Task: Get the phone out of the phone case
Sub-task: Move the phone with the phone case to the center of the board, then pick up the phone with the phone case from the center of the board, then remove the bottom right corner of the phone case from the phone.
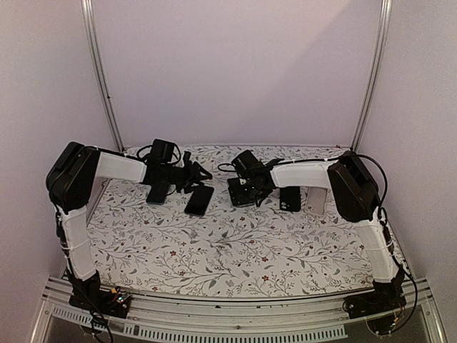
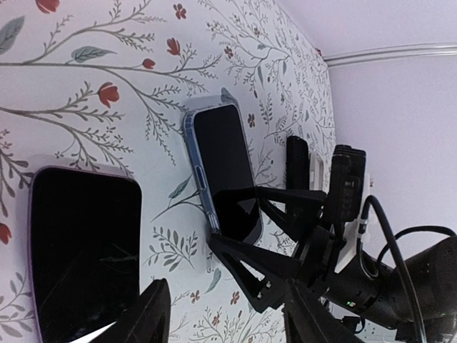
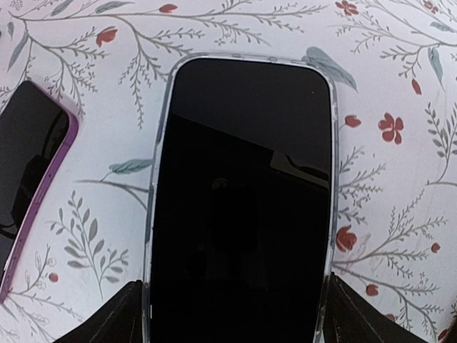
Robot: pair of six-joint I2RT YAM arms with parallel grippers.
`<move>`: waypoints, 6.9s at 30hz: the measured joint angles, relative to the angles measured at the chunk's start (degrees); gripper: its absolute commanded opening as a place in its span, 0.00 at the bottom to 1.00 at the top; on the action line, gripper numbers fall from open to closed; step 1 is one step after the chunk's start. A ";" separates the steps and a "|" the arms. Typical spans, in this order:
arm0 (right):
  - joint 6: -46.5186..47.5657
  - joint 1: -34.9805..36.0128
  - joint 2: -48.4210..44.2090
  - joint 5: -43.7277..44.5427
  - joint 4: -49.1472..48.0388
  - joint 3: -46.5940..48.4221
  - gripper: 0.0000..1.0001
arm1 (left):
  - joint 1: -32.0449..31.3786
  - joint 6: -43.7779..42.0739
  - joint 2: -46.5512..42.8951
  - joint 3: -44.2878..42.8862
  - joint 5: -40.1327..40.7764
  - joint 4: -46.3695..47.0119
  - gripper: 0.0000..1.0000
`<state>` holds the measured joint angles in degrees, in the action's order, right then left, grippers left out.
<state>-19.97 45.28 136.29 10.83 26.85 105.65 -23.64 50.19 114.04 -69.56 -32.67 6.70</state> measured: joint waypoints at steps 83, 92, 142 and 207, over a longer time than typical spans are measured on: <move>-17.57 -5.60 -33.24 -46.64 -48.48 -45.99 0.95 | 0.57 17.42 -4.92 12.13 -13.60 31.12 0.00; -25.00 -5.60 -33.33 -50.38 -58.62 -51.06 0.90 | 2.58 24.39 -5.81 16.17 -17.73 41.35 0.00; -39.56 -2.93 -26.93 -60.13 -83.84 -47.52 0.15 | 2.36 43.95 -5.75 18.67 -19.67 65.35 0.00; -31.32 -1.75 -28.24 -62.51 -78.51 -36.35 0.42 | 0.42 57.18 -8.41 16.22 -14.58 71.71 0.00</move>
<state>-51.29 43.53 108.05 -51.68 -51.66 69.30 -23.22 107.37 105.62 -53.34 -47.24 78.41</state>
